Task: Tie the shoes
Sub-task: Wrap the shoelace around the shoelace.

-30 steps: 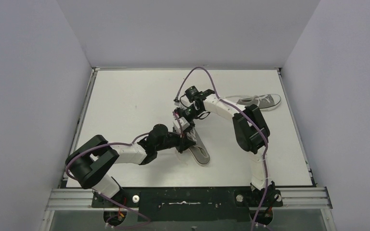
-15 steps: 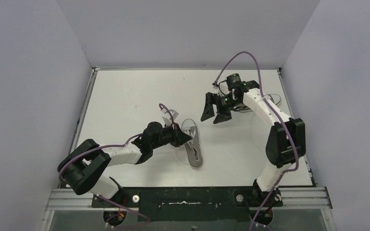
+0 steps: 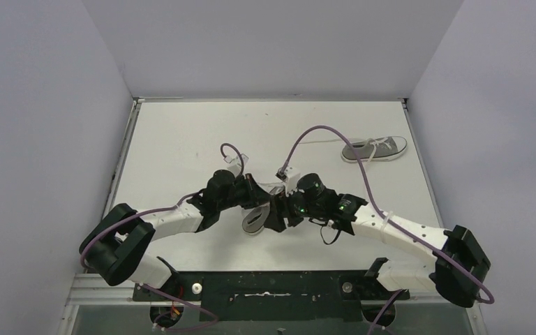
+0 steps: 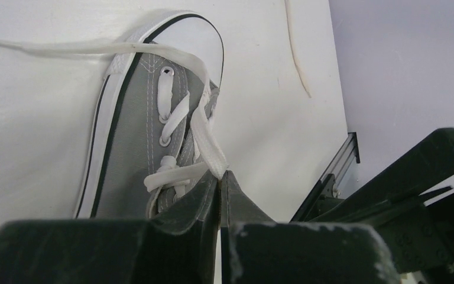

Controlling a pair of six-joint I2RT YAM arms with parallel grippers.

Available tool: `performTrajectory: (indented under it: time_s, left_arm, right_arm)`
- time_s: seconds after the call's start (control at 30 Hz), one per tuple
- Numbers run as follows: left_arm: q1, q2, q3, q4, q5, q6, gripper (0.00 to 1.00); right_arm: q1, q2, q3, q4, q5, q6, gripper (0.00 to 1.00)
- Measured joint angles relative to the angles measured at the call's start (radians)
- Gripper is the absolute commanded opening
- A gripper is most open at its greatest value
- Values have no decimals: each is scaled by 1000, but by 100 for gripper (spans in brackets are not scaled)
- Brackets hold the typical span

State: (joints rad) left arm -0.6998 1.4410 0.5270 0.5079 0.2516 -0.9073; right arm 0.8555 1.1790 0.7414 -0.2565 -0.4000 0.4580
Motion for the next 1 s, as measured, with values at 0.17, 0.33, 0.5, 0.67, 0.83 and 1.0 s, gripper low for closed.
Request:
performTrajectory:
  time_s: [0.17,0.33,0.5,0.67,0.83,1.0]
  left_arm:
    - [-19,-8,45,-88,-5,-28,0]
    - [-34,-92,52,-214,-31,-44,0]
    - [-39,-122,52,-268,-45,-78,0]
    - [-37,-97,80,-333,-46,-165,0]
    - [-34,-29,144,-345,-37,-267,0]
    - [-34,5,147,-327,-32,-386,0]
  right_arm:
    - [15,136,53,25,161,55,62]
    - [-134,177,59,-29,211,164,62]
    - [-352,178,26,-39,164,196,58]
    - [-369,264,102,-74,80,117,60]
    - [-292,158,97,-84,27,106,66]
    - [-69,-27,-24,105,32,184,62]
